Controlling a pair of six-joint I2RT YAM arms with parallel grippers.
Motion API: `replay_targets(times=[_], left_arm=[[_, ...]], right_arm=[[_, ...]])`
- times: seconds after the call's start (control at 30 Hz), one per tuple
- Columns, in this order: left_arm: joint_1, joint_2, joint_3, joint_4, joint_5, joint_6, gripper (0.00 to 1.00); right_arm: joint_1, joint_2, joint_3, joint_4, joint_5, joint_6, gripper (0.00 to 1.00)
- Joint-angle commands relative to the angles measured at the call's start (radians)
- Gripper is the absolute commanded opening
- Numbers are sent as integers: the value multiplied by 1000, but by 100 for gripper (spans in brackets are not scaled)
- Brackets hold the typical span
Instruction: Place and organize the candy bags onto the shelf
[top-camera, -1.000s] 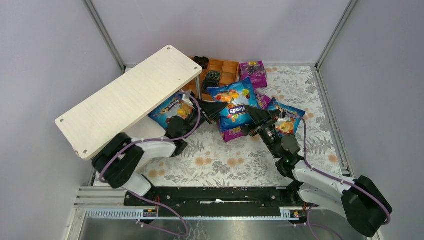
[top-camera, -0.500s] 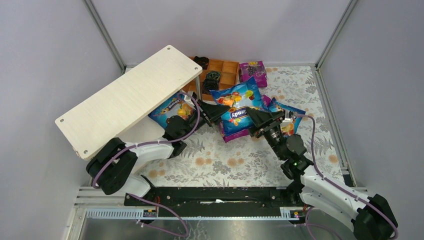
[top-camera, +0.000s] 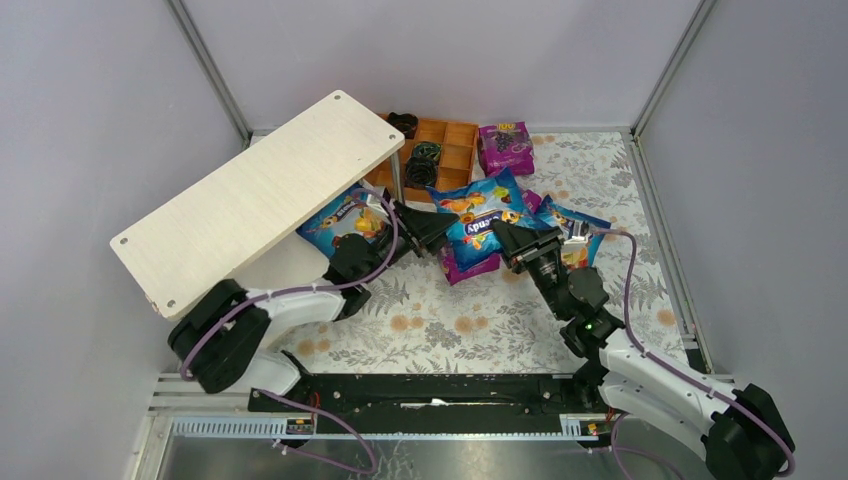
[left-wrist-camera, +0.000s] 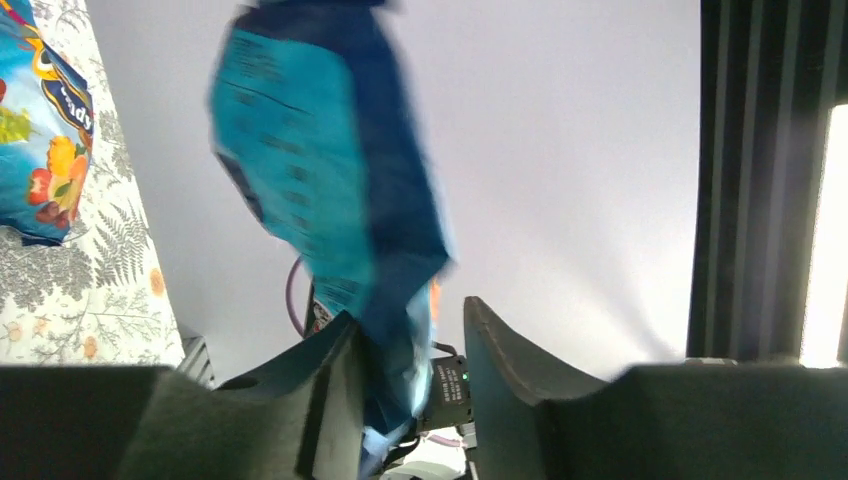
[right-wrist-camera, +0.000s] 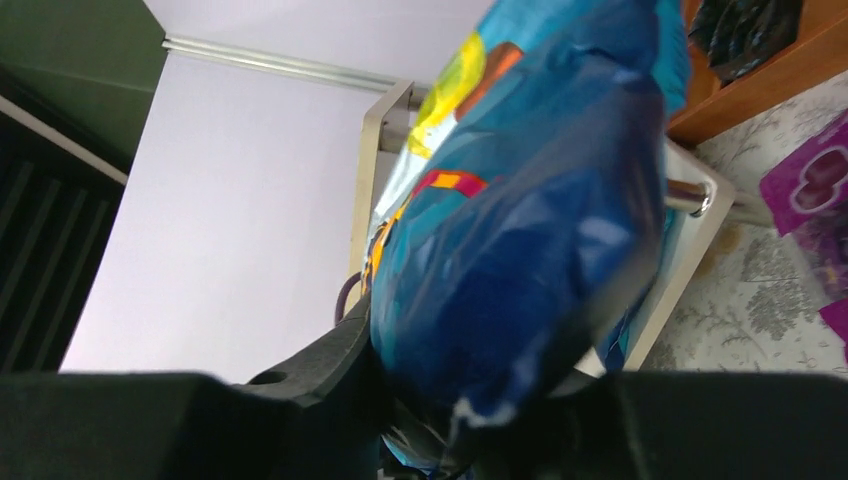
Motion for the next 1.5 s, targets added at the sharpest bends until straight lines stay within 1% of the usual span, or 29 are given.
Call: replay_targets(times=[0.0, 0.1, 0.13, 0.2, 0.3, 0.4, 0.43, 0.47, 0.5, 0.57, 0.63, 0.7, 0.73, 0.83, 0.9, 0.93, 1.07, 1.17, 1.27, 1.33, 1.47], left_arm=[[-14, -166, -7, -175, -11, 132, 49], [-14, -264, 1, -384, -35, 229, 64], [-13, -304, 9, -451, -35, 266, 66], [-16, -368, 26, -585, -22, 340, 68], [-17, -460, 47, -790, 32, 443, 69], [-16, -566, 67, -935, 71, 561, 71], [-17, -604, 85, -978, 79, 614, 76], [-18, -635, 120, -1031, 94, 691, 83], [-21, -661, 176, -1117, 96, 803, 87], [-30, -678, 352, -1362, 57, 968, 89], [-31, -670, 534, -1560, 9, 1090, 91], [-32, -659, 693, -1668, -23, 1177, 92], [-31, -660, 741, -1688, -39, 1212, 93], [-32, -678, 832, -1686, -103, 1266, 96], [-31, -676, 881, -1669, -127, 1287, 97], [-32, -674, 896, -1658, -140, 1290, 97], [-31, -680, 922, -1612, -179, 1307, 97], [-30, -705, 899, -1597, -189, 1359, 97], [-31, -746, 866, -1598, -294, 1396, 97], [-31, -781, 851, -1598, -374, 1404, 97], [-30, -854, 852, -1606, -435, 1426, 98]], right_arm=[[-11, -67, 20, 105, 123, -43, 29], [-10, -105, 21, 48, 126, -77, 28], [-11, -121, 22, 22, 126, -95, 28], [-11, -163, 33, -57, 116, -147, 28], [-12, -225, 62, -227, 90, -250, 27], [-14, -279, 71, -374, 66, -309, 25], [-14, -287, 72, -396, 49, -326, 25], [-14, -275, 84, -413, 16, -358, 25], [-14, -253, 107, -442, -32, -393, 25], [-14, -203, 150, -459, -164, -454, 23], [-14, -155, 180, -423, -263, -486, 22], [-14, -102, 217, -385, -347, -489, 21], [-12, -70, 229, -345, -385, -469, 20], [11, 62, 240, -133, -473, -364, 18], [69, 161, 271, -22, -478, -330, 17], [121, 212, 297, 14, -467, -331, 17], [257, 431, 406, 231, -461, -313, 17], [350, 567, 509, 280, -383, -331, 17], [412, 691, 599, 359, -284, -336, 17], [432, 793, 645, 427, -223, -317, 17], [434, 985, 778, 525, -166, -262, 17]])
